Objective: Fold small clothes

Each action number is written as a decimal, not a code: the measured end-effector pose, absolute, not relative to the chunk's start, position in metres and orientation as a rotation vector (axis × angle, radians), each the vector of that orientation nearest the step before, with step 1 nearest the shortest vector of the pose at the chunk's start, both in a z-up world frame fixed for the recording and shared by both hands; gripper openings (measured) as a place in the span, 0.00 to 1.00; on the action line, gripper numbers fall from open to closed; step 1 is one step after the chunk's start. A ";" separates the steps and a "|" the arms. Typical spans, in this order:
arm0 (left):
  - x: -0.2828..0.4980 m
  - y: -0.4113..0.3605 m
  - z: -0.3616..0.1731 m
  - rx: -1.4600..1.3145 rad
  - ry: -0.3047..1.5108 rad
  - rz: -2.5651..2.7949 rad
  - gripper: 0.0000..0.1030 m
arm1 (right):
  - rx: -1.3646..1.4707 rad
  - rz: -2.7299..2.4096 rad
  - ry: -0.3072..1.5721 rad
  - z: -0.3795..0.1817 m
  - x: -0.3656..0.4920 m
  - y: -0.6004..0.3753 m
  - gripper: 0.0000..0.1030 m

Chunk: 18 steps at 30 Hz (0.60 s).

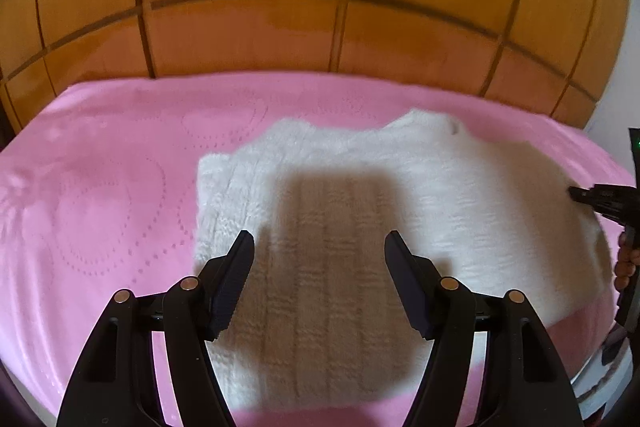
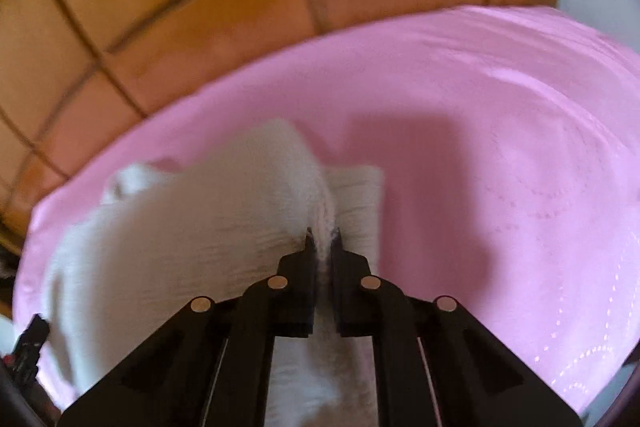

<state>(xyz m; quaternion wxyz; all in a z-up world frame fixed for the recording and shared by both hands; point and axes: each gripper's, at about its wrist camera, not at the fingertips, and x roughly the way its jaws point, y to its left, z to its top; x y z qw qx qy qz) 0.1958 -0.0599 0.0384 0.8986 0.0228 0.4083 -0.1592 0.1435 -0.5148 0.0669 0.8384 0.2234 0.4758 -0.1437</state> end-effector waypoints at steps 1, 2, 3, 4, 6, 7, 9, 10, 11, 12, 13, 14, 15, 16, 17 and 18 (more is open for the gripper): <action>0.206 -0.064 0.025 0.076 0.891 -0.312 0.65 | 0.472 -0.305 1.016 0.061 0.146 -0.515 0.05; 0.214 -0.065 0.014 0.091 0.930 -0.294 0.67 | 0.465 -0.307 1.014 0.057 0.145 -0.515 0.05; 0.219 -0.063 0.010 0.067 0.935 -0.291 0.70 | 0.460 -0.310 1.008 0.057 0.146 -0.515 0.05; 0.220 -0.063 0.010 0.059 0.931 -0.287 0.71 | 0.462 -0.306 1.008 0.059 0.145 -0.516 0.06; 0.222 -0.066 0.012 0.079 0.934 -0.275 0.71 | 0.481 -0.284 0.996 0.064 0.142 -0.518 0.08; 0.222 -0.067 0.014 0.080 0.935 -0.268 0.71 | 0.507 -0.259 0.979 0.067 0.136 -0.523 0.15; 0.217 -0.065 0.019 0.067 0.927 -0.265 0.71 | 0.559 -0.236 0.949 0.073 0.124 -0.529 0.39; 0.214 -0.063 0.022 0.059 0.921 -0.264 0.71 | 0.582 -0.228 0.936 0.078 0.117 -0.533 0.51; 0.212 -0.063 0.023 0.054 0.918 -0.261 0.71 | 0.598 -0.218 0.930 0.080 0.112 -0.534 0.52; 0.209 -0.060 0.025 0.044 0.912 -0.255 0.71 | 0.619 -0.208 0.929 0.080 0.103 -0.536 0.52; 0.205 -0.057 0.029 0.025 0.898 -0.249 0.71 | 0.641 -0.197 0.928 0.081 0.096 -0.537 0.54; 0.200 -0.056 0.032 0.014 0.892 -0.250 0.71 | 0.671 -0.177 0.927 0.079 0.088 -0.538 0.57; 0.197 -0.055 0.034 0.002 0.890 -0.254 0.71 | 0.699 -0.160 0.927 0.078 0.081 -0.538 0.58; 0.192 -0.055 0.035 -0.011 0.892 -0.259 0.71 | 0.736 -0.136 0.929 0.073 0.074 -0.538 0.59; 0.188 -0.054 0.035 -0.021 0.889 -0.263 0.71 | 0.773 -0.108 0.941 0.067 0.066 -0.537 0.59; 0.183 -0.053 0.036 -0.031 0.882 -0.273 0.71 | 0.787 -0.094 0.950 0.063 0.060 -0.535 0.59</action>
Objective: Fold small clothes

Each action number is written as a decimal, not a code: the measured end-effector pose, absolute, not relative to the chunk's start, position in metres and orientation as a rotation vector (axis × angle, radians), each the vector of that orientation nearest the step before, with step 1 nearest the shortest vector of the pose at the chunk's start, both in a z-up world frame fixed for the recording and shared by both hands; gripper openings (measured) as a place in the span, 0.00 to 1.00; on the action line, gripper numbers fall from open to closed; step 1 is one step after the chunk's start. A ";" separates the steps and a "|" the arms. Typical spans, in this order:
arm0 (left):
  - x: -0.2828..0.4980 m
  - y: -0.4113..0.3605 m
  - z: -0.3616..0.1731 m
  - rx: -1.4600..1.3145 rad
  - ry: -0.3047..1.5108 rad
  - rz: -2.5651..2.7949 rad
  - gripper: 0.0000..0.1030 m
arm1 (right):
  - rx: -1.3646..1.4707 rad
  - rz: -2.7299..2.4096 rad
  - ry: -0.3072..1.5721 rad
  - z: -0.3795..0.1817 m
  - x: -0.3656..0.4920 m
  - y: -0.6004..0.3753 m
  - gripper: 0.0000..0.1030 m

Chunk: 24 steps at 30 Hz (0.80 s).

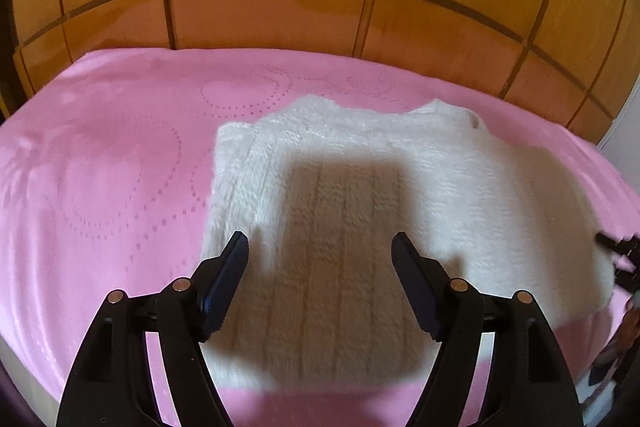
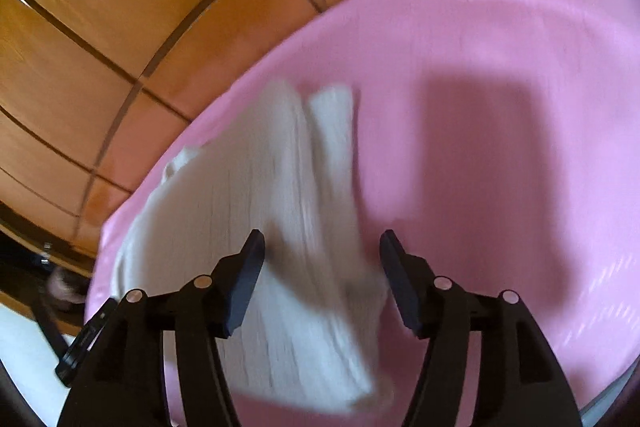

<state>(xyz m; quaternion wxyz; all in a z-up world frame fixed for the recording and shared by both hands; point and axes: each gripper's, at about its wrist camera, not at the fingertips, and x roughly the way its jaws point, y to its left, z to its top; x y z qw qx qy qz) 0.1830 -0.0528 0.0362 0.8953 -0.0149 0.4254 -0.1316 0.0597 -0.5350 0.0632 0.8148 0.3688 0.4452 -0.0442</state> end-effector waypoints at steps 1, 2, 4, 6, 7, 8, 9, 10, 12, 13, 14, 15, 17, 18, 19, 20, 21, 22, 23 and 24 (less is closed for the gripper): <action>0.177 -0.052 0.036 -0.034 0.879 -0.279 0.71 | 0.789 -0.086 0.951 0.061 0.055 -0.532 0.59; 0.173 -0.051 0.036 -0.033 0.880 -0.283 0.71 | 0.790 -0.072 0.950 0.061 0.051 -0.529 0.59; 0.169 -0.049 0.034 -0.034 0.883 -0.293 0.70 | 0.800 -0.030 0.956 0.062 0.047 -0.523 0.53; 0.171 -0.050 0.028 -0.034 0.902 -0.311 0.68 | 0.772 -0.008 0.987 0.063 0.052 -0.513 0.44; 0.173 -0.052 0.023 -0.027 0.923 -0.316 0.66 | 0.761 -0.002 0.995 0.063 0.054 -0.510 0.33; 0.175 -0.052 0.020 -0.025 0.937 -0.316 0.66 | 0.764 0.013 1.003 0.063 0.058 -0.506 0.21; 0.177 -0.052 0.017 -0.027 0.942 -0.321 0.66 | 0.768 0.024 1.005 0.065 0.061 -0.503 0.20; 0.178 -0.052 0.016 -0.027 0.945 -0.326 0.66 | 0.755 0.028 1.002 0.071 0.063 -0.499 0.18; 0.179 -0.050 0.014 -0.033 0.952 -0.336 0.66 | 0.734 0.059 0.974 0.087 0.067 -0.490 0.17; 0.181 -0.049 0.013 -0.045 0.957 -0.346 0.66 | 0.722 0.088 0.950 0.100 0.070 -0.483 0.16; 0.182 -0.048 0.013 -0.052 0.959 -0.353 0.66 | 0.708 0.108 0.933 0.111 0.075 -0.476 0.16; 0.183 -0.046 0.013 -0.063 0.961 -0.362 0.66 | 0.694 0.129 0.916 0.121 0.078 -0.470 0.15; 0.185 -0.043 0.014 -0.087 0.963 -0.379 0.66 | 0.672 0.196 0.876 0.145 0.087 -0.451 0.15; 0.186 -0.039 0.016 -0.113 0.964 -0.391 0.64 | 0.653 0.231 0.860 0.156 0.094 -0.439 0.15; 0.187 -0.036 0.017 -0.130 0.966 -0.397 0.61 | 0.629 0.268 0.850 0.167 0.102 -0.422 0.14; 0.188 -0.031 0.019 -0.152 0.968 -0.406 0.61 | 0.617 0.295 0.845 0.172 0.108 -0.411 0.14; 0.188 -0.025 0.021 -0.180 0.969 -0.419 0.60 | 0.599 0.340 0.838 0.181 0.117 -0.393 0.14; 0.189 -0.015 0.025 -0.227 0.964 -0.434 0.60 | 0.583 0.368 0.835 0.186 0.123 -0.379 0.14; 0.190 -0.007 0.027 -0.254 0.961 -0.435 0.60 | 0.567 0.397 0.835 0.191 0.129 -0.364 0.14; 0.191 0.001 0.029 -0.272 0.958 -0.428 0.60 | 0.547 0.435 0.838 0.195 0.138 -0.344 0.13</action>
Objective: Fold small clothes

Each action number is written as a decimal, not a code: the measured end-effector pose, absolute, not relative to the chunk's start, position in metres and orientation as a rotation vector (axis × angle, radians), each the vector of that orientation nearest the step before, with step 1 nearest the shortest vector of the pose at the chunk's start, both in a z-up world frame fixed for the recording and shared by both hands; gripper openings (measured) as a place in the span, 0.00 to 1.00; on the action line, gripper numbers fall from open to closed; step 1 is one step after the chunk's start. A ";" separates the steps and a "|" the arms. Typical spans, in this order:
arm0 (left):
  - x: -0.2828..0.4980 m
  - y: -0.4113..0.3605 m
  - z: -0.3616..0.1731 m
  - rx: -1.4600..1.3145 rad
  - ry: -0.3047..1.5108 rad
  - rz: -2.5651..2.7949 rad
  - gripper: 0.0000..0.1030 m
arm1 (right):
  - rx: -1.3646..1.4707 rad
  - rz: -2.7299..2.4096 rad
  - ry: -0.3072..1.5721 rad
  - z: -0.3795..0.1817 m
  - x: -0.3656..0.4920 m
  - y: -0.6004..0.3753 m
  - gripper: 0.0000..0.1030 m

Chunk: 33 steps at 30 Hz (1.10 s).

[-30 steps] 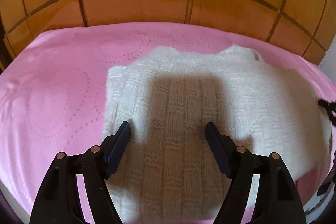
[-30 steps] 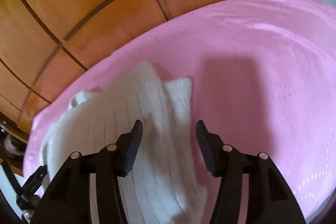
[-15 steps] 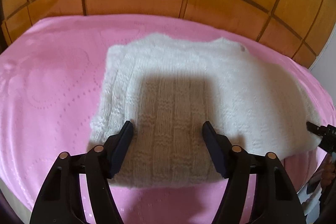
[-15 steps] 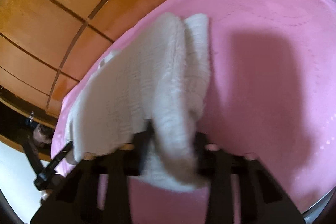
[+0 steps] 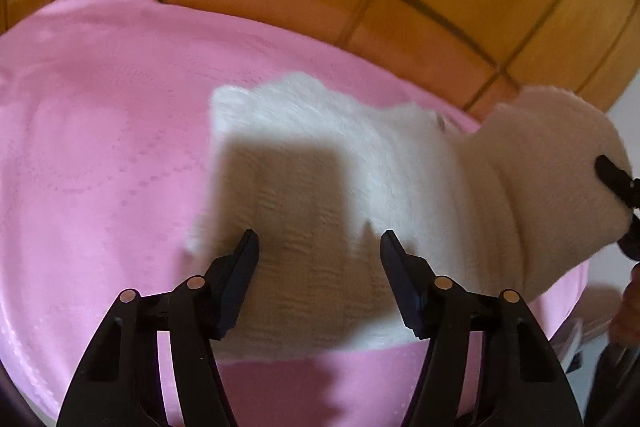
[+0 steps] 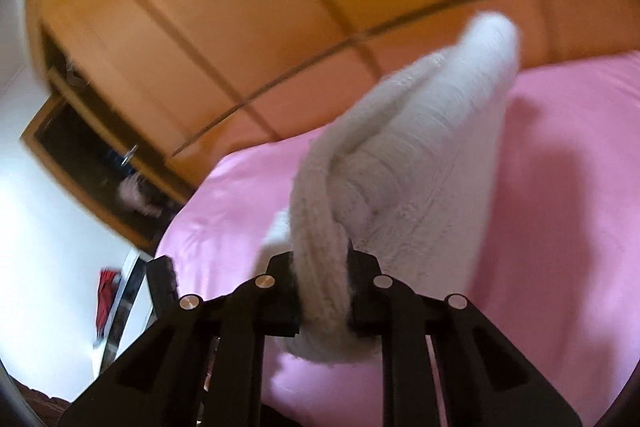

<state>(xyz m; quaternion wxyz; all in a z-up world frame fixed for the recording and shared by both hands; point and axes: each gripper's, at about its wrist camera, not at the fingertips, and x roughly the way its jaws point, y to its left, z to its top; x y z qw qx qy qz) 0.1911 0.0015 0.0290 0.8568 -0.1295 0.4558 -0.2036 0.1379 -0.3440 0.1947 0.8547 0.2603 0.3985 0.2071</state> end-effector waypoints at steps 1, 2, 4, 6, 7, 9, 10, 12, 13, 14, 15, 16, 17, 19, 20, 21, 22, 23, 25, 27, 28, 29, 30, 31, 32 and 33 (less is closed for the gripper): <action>0.192 0.013 0.032 -0.291 0.950 -0.413 0.60 | 0.529 0.464 0.843 0.196 0.145 -0.327 0.13; 0.193 0.024 0.034 -0.310 0.943 -0.403 0.60 | 0.514 0.486 0.848 0.196 0.149 -0.314 0.13; 0.194 0.044 0.037 -0.339 0.933 -0.370 0.60 | 0.487 0.543 0.875 0.191 0.161 -0.281 0.13; 0.195 0.062 0.038 -0.371 0.926 -0.341 0.60 | 0.458 0.583 0.907 0.181 0.169 -0.253 0.13; 0.196 0.069 0.038 -0.393 0.928 -0.337 0.60 | 0.443 0.600 0.935 0.172 0.174 -0.236 0.13; 0.196 0.083 0.038 -0.446 0.927 -0.335 0.60 | 0.405 0.626 0.987 0.153 0.180 -0.208 0.13; 0.196 0.092 0.038 -0.482 0.926 -0.330 0.60 | 0.373 0.629 1.011 0.144 0.179 -0.196 0.13; 0.196 0.100 0.040 -0.526 0.926 -0.341 0.60 | 0.330 0.622 1.046 0.127 0.179 -0.184 0.15; 0.196 0.105 0.041 -0.567 0.923 -0.365 0.60 | 0.324 0.636 1.059 0.119 0.176 -0.181 0.22; 0.194 0.105 0.041 -0.587 0.921 -0.376 0.60 | 0.340 0.661 1.055 0.117 0.175 -0.181 0.32; 0.195 0.106 0.043 -0.606 0.919 -0.391 0.60 | 0.356 0.693 1.043 0.119 0.172 -0.182 0.36; 0.195 0.106 0.045 -0.624 0.921 -0.414 0.60 | 0.366 0.720 1.028 0.122 0.168 -0.185 0.43; 0.195 0.105 0.046 -0.642 0.923 -0.439 0.61 | 0.373 0.731 1.017 0.125 0.165 -0.192 0.46; 0.200 0.102 0.050 -0.664 0.926 -0.472 0.61 | 0.423 0.744 1.004 0.131 0.155 -0.210 0.47; 0.202 0.099 0.051 -0.672 0.928 -0.485 0.61 | 0.442 0.730 0.990 0.134 0.150 -0.223 0.47; 0.203 0.096 0.053 -0.680 0.933 -0.500 0.62 | 0.446 0.710 0.975 0.139 0.145 -0.229 0.47; 0.205 0.093 0.053 -0.692 0.944 -0.522 0.64 | 0.452 0.674 0.956 0.141 0.140 -0.241 0.47; 0.208 0.090 0.052 -0.702 0.956 -0.538 0.64 | 0.459 0.633 0.946 0.142 0.136 -0.255 0.48; 0.209 0.080 0.054 -0.706 0.975 -0.571 0.65 | 0.460 0.541 0.933 0.141 0.134 -0.275 0.48; 0.212 0.067 0.055 -0.700 1.005 -0.604 0.65 | 0.448 0.462 0.925 0.140 0.123 -0.298 0.48; 0.214 0.061 0.054 -0.693 1.022 -0.608 0.65 | 0.443 0.423 0.923 0.138 0.120 -0.308 0.48; 0.216 0.055 0.052 -0.683 1.041 -0.607 0.65 | 0.443 0.395 0.922 0.135 0.117 -0.316 0.48; 0.217 0.049 0.051 -0.671 1.055 -0.608 0.65 | 0.442 0.381 0.923 0.134 0.115 -0.319 0.48; 0.219 0.041 0.049 -0.647 1.070 -0.611 0.62 | 0.432 0.369 0.924 0.132 0.114 -0.319 0.48; 0.220 0.034 0.048 -0.617 1.086 -0.602 0.55 | 0.413 0.372 0.927 0.130 0.114 -0.317 0.48; 0.222 0.030 0.046 -0.587 1.101 -0.586 0.37 | 0.403 0.376 0.927 0.132 0.112 -0.319 0.48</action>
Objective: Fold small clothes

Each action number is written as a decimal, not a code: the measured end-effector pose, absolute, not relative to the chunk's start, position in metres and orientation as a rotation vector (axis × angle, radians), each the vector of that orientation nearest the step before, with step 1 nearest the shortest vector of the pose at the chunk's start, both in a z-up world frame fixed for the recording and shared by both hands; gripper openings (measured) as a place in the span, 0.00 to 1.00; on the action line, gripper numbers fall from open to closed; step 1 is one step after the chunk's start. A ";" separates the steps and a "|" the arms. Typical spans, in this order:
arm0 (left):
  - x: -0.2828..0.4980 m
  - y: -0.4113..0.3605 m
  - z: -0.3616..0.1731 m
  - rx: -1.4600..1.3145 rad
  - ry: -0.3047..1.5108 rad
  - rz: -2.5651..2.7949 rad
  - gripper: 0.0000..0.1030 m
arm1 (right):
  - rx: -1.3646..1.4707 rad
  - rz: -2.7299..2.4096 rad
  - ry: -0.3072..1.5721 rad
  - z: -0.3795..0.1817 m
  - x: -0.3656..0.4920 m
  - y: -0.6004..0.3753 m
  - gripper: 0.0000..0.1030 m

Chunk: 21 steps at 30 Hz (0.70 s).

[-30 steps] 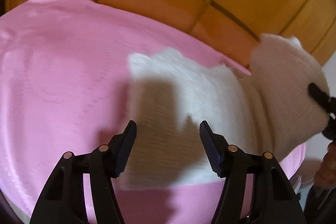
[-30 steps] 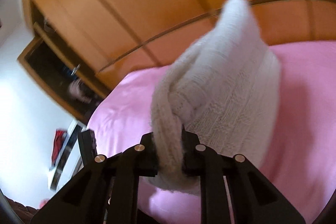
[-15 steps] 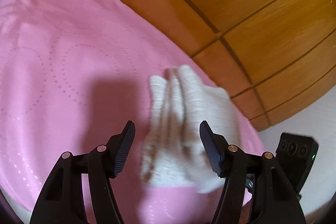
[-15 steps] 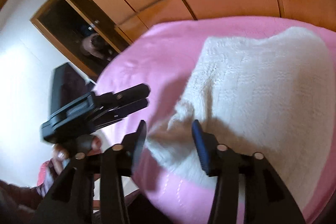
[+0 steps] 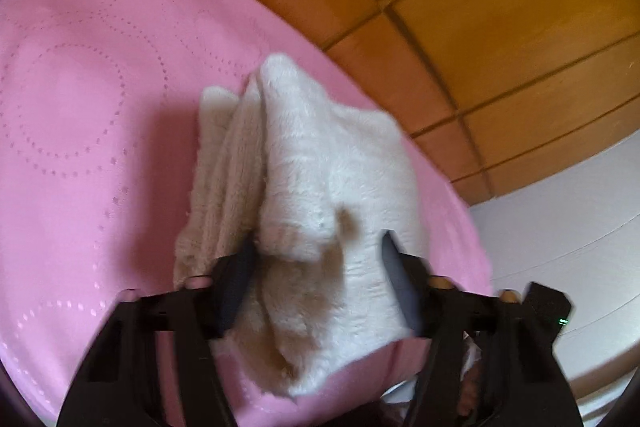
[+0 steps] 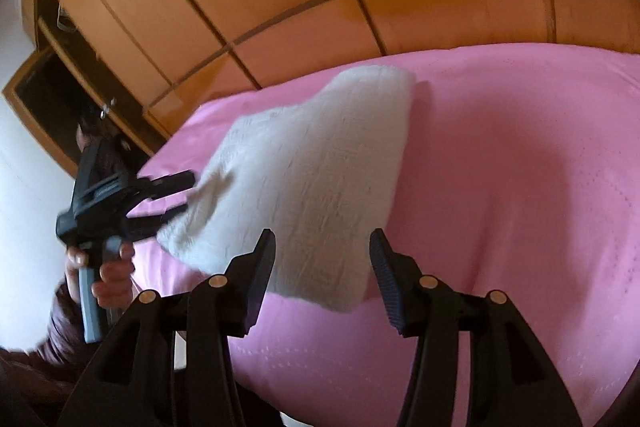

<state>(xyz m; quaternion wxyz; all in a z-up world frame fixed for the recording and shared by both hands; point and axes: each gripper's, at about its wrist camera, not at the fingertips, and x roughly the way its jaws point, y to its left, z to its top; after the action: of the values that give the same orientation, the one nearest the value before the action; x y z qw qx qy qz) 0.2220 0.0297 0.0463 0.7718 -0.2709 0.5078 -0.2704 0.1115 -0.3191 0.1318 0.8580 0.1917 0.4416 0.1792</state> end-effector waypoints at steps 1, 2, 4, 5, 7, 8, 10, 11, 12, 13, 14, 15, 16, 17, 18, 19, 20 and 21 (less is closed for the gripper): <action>0.225 0.024 0.045 -0.536 1.120 -0.553 0.17 | 0.394 0.382 0.925 0.131 0.111 -0.316 0.48; 0.226 0.021 0.045 -0.497 1.124 -0.529 0.14 | 0.393 0.383 0.924 0.133 0.112 -0.313 0.48; 0.224 0.020 0.052 -0.470 1.088 -0.514 0.11 | 0.369 0.376 0.901 0.137 0.116 -0.307 0.48; 0.221 0.020 0.058 -0.450 1.068 -0.508 0.10 | 0.358 0.378 0.887 0.141 0.114 -0.311 0.48; 0.214 0.026 0.065 -0.417 1.037 -0.490 0.10 | 0.339 0.412 0.890 0.142 0.115 -0.306 0.47; 0.211 0.027 0.064 -0.397 1.033 -0.474 0.10 | 0.311 0.441 0.917 0.137 0.117 -0.297 0.47; 0.205 0.028 0.054 -0.347 1.039 -0.421 0.10 | 0.204 0.460 1.012 0.114 0.119 -0.274 0.47; 0.202 0.030 0.043 -0.317 1.051 -0.384 0.10 | 0.147 0.446 1.043 0.100 0.117 -0.263 0.48; 0.200 0.031 0.032 -0.310 1.065 -0.368 0.10 | 0.114 0.433 1.039 0.090 0.114 -0.256 0.48; 0.198 0.033 0.022 -0.332 1.069 -0.352 0.10 | 0.106 0.426 1.020 0.088 0.112 -0.253 0.48; 0.196 0.032 0.021 -0.332 1.056 -0.342 0.11 | 0.108 0.418 1.006 0.088 0.112 -0.251 0.48; 0.194 0.029 0.026 -0.317 1.036 -0.323 0.14 | 0.114 0.412 1.006 0.089 0.113 -0.251 0.48; 0.192 0.027 0.031 -0.301 1.020 -0.303 0.17 | 0.121 0.411 1.006 0.092 0.115 -0.252 0.49; 0.191 0.023 0.036 -0.284 1.007 -0.286 0.19 | 0.121 0.416 1.004 0.095 0.115 -0.254 0.49; 0.190 0.020 0.041 -0.266 0.996 -0.276 0.20 | 0.124 0.425 1.002 0.098 0.116 -0.255 0.50; 0.185 0.019 0.048 -0.241 0.977 -0.267 0.26 | 0.137 0.439 1.002 0.103 0.116 -0.258 0.53; 0.183 0.016 0.053 -0.211 0.957 -0.242 0.31 | 0.159 0.458 0.998 0.110 0.114 -0.262 0.57; 0.182 0.017 0.054 -0.191 0.945 -0.223 0.44 | 0.182 0.471 0.990 0.116 0.113 -0.268 0.57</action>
<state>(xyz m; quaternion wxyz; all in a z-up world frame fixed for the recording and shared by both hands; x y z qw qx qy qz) 0.1822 0.0166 0.0536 0.8800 -0.0916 0.4536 -0.1071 0.1134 -0.2679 0.1157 0.8496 0.0863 0.4699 0.2236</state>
